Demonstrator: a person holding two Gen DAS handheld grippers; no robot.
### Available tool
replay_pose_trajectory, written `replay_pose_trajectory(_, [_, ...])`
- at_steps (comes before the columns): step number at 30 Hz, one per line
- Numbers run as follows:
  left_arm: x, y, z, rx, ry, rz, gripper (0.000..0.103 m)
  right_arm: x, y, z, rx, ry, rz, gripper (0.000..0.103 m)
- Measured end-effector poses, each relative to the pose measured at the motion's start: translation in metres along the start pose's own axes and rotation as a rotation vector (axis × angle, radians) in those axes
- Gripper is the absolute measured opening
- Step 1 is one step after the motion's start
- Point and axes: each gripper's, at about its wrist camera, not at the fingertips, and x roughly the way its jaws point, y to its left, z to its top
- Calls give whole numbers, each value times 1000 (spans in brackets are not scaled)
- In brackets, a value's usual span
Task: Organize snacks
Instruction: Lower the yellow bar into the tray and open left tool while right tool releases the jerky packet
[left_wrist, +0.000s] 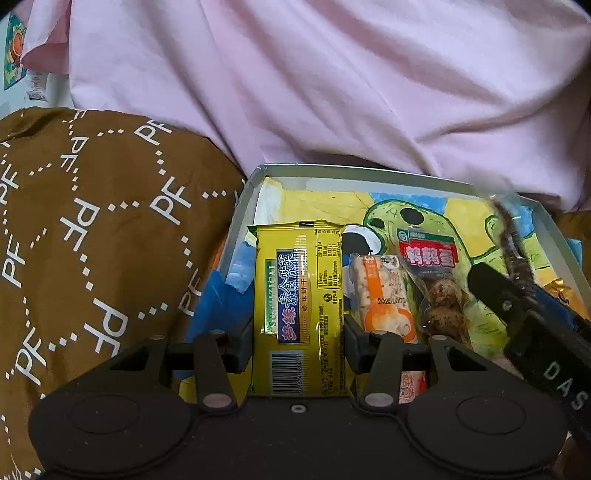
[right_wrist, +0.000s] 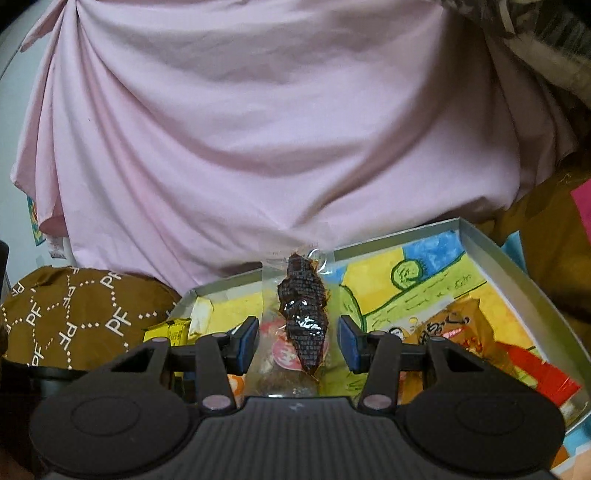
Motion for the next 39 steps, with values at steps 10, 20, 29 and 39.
replay_pose_trajectory(10, [9, 1, -1, 15, 26, 9, 50, 12, -1, -6, 15, 48, 10, 53])
replay_pose_trajectory(20, [5, 10, -1, -53, 25, -5, 51, 11, -1, -6, 19, 47, 18, 55])
replay_pose_trajectory(29, [-10, 16, 4, -85, -27, -14, 57, 3, -3, -3, 35, 5, 8, 68])
replay_pose_trajectory(39, [-40, 30, 4, -135, -95, 4, 83, -22, -3, 15, 24, -67, -31, 87])
